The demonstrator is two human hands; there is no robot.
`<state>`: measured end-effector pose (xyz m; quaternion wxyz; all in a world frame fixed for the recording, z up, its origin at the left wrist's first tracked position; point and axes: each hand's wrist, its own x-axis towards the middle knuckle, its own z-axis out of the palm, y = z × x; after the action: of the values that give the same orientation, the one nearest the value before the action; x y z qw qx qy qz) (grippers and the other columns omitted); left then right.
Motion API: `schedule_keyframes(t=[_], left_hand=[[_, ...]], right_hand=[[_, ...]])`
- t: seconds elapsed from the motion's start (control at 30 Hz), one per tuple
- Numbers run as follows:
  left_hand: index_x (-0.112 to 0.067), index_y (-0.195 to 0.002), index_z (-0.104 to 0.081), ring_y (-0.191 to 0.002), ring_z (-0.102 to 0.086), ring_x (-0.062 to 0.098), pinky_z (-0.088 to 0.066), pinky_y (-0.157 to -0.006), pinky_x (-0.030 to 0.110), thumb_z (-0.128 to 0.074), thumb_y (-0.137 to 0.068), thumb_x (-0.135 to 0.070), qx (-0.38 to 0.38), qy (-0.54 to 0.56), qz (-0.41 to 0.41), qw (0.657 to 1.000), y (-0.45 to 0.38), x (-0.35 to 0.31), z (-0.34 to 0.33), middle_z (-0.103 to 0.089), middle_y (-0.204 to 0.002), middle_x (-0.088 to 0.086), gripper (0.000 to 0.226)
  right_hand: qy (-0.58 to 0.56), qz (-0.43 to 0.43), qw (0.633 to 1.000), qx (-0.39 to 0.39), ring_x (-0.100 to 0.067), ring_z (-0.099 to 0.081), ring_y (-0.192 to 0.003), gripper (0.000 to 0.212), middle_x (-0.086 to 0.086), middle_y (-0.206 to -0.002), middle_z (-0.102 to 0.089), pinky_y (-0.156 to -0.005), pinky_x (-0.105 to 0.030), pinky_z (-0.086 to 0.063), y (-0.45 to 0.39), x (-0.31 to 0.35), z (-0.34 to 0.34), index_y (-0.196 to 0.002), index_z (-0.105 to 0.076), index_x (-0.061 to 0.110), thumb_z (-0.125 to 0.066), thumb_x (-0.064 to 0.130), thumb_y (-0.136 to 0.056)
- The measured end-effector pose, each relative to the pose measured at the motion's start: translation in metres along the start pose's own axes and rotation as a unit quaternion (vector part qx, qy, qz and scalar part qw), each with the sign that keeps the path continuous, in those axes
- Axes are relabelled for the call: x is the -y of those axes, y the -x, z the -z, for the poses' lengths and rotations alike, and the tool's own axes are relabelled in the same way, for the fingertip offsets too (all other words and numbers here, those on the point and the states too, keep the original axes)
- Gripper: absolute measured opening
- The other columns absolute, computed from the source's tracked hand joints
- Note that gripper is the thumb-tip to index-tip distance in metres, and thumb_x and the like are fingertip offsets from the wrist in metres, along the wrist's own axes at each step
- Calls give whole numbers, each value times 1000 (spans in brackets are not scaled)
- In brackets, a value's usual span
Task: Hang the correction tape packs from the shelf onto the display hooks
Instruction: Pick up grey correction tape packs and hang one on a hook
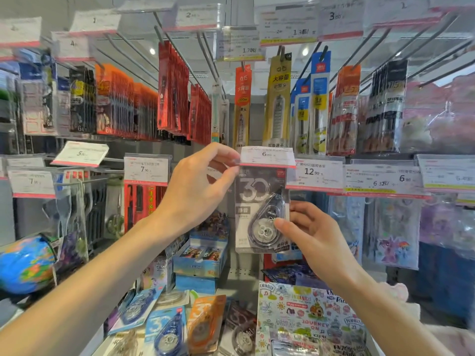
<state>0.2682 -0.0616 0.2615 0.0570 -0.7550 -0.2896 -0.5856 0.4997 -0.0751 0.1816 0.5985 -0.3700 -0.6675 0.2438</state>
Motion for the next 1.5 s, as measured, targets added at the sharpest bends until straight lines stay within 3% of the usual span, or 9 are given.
schedule_keyframes(t=[0.23, 0.37, 0.53, 0.77, 0.93, 1.07, 1.2, 1.33, 1.5], left_hand=[[-25, -112, -70, -97, -68, 2, -58, -81, 24, -70, -97, -21, 9, 19, 31, 999, 6, 10, -3, -72, -101, -18, 16], [-26, -113, -69, -99, -68, 1, -59, -81, 25, -70, -97, -22, 5, 37, 36, 999, 6, 12, -3, -73, -102, -18, 16], [-27, -112, -69, -97, -70, 4, -61, -78, 26, -71, -96, -20, 14, 68, 57, 996, 16, 15, -6, -74, -103, -15, 17], [-33, -108, -66, -94, -68, 1, -54, -77, 14, -72, -95, -21, 29, 90, 112, 989, 60, 35, -31, -69, -104, -22, 19], [-38, -135, -53, -108, -59, -12, -43, -83, 1, -66, -99, -31, 27, 108, 152, 982, 82, 52, -68, -63, -116, -30, 39], [-49, -144, -44, -103, -64, 0, -53, -84, 15, -63, -101, -34, 10, 134, 179, 975, 76, 69, -87, -67, -109, -19, 49], [-60, -143, -40, -96, -66, 5, -57, -83, 28, -60, -103, -33, 7, 138, 206, 969, 66, 90, -104, -70, -104, -11, 52], [-60, -144, -38, -139, -50, 14, -47, -109, 38, -57, -105, -30, 29, 112, 213, 970, 56, 108, -120, -57, -141, -8, 53], [-47, -148, -39, -144, -45, 15, -38, -119, 41, -57, -105, -19, 34, 110, 217, 969, 44, 126, -135, -50, -154, -7, 55]], right_hand=[[1, -1, 1000, -3, -12, -78, -93, 21, 5, -101, -81, -83, -17, -59, -1, -2, -4, -113, -69, 27, -76, 31, -93], [-1, -4, 1000, -9, -7, -78, -89, 21, 10, -98, -82, -76, -12, -56, -2, -6, -7, -113, -67, 28, -76, 29, -94], [-3, -24, 999, -21, -4, -77, -90, 29, 12, -98, -81, -79, -25, -64, -2, -16, -14, -120, -62, 33, -75, 34, -94], [5, -17, 998, -56, -5, -75, -90, 38, 14, -97, -77, -69, -20, -62, -5, -27, -18, -122, -52, 46, -75, 40, -91], [31, 0, 995, -96, -3, -73, -89, 43, 9, -99, -72, -70, -13, -56, -10, -38, -22, -129, -50, 48, -73, 40, -94], [90, 2, 991, -95, 8, -68, -96, 47, 30, -106, -70, -75, -5, -50, -23, -50, -31, -141, -44, 48, -65, 38, -100], [114, -11, 989, -92, -5, -62, -126, 53, 12, -139, -65, -105, -26, -51, -40, -63, -39, -154, -38, 40, -57, 36, -105], [142, -27, 984, -100, -14, -40, -151, 59, 13, -161, -45, -123, -43, -35, -56, -79, -41, -158, -33, 44, -55, 46, -104], [173, -30, 979, -105, -10, -40, -150, 63, 17, -159, -45, -112, -23, -35, -79, -93, -39, -161, -30, 38, -59, 38, -104]])
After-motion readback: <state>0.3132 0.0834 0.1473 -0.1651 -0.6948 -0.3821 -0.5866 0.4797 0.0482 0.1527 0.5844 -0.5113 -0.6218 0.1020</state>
